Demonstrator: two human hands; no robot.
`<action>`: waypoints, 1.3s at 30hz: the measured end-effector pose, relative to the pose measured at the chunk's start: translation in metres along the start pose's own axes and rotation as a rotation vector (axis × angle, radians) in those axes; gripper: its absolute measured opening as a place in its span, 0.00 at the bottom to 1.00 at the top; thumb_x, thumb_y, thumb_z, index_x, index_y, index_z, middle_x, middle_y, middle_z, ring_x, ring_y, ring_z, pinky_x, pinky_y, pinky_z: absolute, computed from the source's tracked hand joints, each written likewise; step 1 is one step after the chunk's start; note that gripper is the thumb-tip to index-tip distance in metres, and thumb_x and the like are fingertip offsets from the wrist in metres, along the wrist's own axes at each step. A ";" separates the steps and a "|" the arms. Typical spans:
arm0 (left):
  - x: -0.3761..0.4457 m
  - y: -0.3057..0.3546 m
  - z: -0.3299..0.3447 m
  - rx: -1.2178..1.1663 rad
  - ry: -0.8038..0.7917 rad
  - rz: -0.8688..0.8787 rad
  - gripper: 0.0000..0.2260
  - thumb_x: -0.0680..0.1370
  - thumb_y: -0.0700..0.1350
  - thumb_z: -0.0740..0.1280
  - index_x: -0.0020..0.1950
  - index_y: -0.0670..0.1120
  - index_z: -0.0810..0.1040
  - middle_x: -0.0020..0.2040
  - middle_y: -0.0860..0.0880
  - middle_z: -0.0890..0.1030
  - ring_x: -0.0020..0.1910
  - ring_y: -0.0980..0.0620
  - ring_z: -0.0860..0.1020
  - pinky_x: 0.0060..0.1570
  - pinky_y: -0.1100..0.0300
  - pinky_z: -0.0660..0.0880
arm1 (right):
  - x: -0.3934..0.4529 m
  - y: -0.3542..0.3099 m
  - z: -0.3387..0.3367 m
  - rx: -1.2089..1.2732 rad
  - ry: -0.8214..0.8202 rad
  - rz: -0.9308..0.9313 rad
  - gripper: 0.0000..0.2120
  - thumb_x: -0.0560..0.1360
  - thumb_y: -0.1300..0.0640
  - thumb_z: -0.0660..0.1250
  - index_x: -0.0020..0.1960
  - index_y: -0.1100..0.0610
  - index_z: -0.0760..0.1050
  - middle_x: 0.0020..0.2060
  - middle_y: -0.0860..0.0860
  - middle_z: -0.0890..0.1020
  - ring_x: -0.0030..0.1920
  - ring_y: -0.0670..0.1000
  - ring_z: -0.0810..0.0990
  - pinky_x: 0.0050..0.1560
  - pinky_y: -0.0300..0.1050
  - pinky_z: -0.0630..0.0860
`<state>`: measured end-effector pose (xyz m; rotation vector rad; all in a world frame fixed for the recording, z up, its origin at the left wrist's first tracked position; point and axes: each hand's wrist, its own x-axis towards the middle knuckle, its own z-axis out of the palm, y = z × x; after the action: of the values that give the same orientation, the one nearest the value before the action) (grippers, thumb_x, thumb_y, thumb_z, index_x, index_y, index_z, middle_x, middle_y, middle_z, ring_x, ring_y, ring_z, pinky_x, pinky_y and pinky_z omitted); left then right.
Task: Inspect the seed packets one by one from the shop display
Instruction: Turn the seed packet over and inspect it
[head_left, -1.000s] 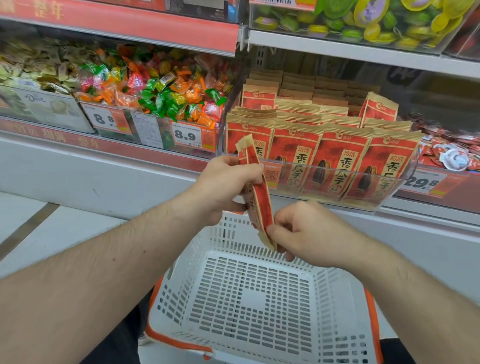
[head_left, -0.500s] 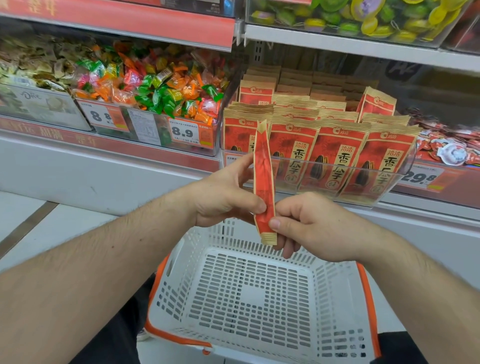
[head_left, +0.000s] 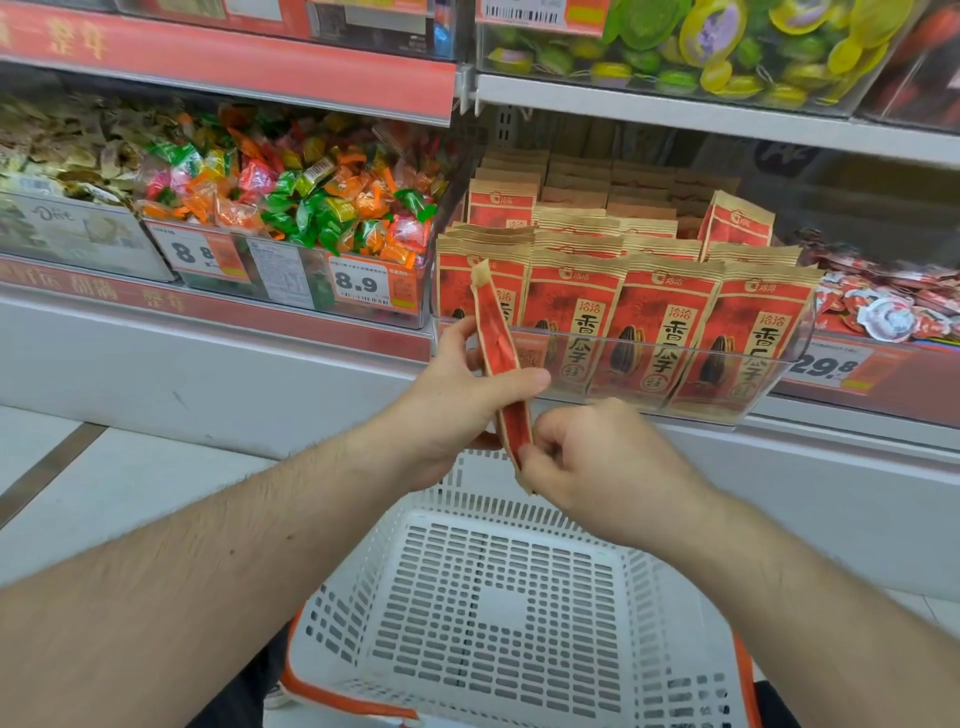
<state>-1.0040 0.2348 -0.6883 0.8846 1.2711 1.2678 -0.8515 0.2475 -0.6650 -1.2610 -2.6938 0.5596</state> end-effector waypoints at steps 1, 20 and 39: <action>0.001 0.000 0.001 -0.019 0.014 -0.007 0.28 0.71 0.40 0.74 0.67 0.50 0.67 0.50 0.46 0.77 0.44 0.45 0.78 0.43 0.45 0.79 | 0.001 0.000 0.002 0.033 -0.005 -0.016 0.16 0.78 0.49 0.64 0.35 0.56 0.75 0.27 0.51 0.79 0.27 0.50 0.74 0.32 0.49 0.73; -0.001 0.000 -0.005 -0.090 -0.130 0.004 0.12 0.81 0.45 0.62 0.63 0.44 0.77 0.54 0.43 0.85 0.50 0.44 0.84 0.52 0.46 0.81 | 0.017 0.027 -0.004 1.024 0.208 0.268 0.06 0.76 0.61 0.70 0.51 0.59 0.75 0.31 0.49 0.81 0.26 0.46 0.74 0.28 0.40 0.71; 0.004 0.004 -0.014 -0.074 -0.030 0.006 0.09 0.72 0.37 0.70 0.33 0.42 0.75 0.33 0.47 0.83 0.31 0.53 0.81 0.30 0.60 0.78 | 0.017 0.034 -0.010 0.972 0.280 0.224 0.05 0.79 0.59 0.67 0.48 0.61 0.78 0.31 0.49 0.81 0.27 0.47 0.74 0.29 0.39 0.71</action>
<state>-1.0186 0.2365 -0.6874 0.8521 1.1920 1.2934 -0.8353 0.2832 -0.6699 -1.1815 -1.6478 1.3614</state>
